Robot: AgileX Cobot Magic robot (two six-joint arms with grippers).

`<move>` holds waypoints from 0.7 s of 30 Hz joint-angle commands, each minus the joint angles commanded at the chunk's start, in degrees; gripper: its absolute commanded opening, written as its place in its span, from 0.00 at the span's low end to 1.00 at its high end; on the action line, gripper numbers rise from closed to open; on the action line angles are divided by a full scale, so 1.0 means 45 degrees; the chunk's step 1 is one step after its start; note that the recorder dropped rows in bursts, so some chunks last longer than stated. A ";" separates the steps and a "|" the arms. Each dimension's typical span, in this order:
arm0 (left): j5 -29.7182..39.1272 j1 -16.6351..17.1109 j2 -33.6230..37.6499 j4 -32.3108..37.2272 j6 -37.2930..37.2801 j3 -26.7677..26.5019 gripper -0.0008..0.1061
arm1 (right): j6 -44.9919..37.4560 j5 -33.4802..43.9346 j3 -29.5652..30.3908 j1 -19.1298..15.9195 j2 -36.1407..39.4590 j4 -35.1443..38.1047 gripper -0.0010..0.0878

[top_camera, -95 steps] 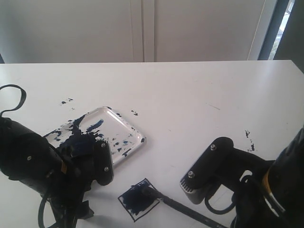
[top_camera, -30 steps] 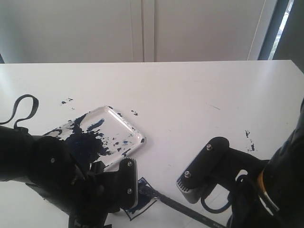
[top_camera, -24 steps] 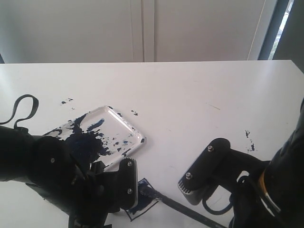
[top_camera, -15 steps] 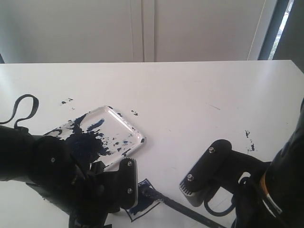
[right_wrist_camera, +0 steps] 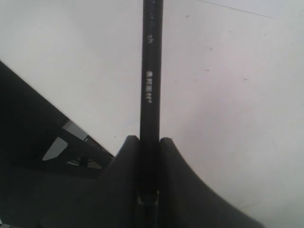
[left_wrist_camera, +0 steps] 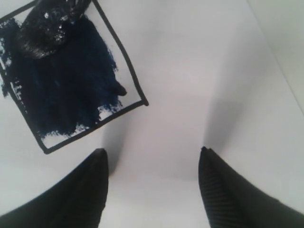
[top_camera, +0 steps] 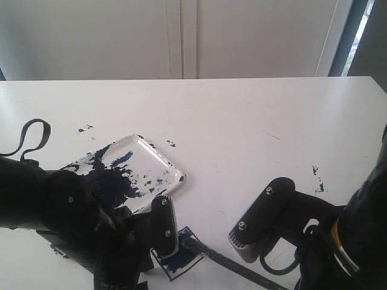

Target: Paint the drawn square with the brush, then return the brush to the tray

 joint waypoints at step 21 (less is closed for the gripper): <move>-0.0325 0.0000 0.0000 -0.0118 0.0028 0.0000 0.57 | -0.0787 0.0810 0.0000 0.0000 -0.1140 0.1568 0.01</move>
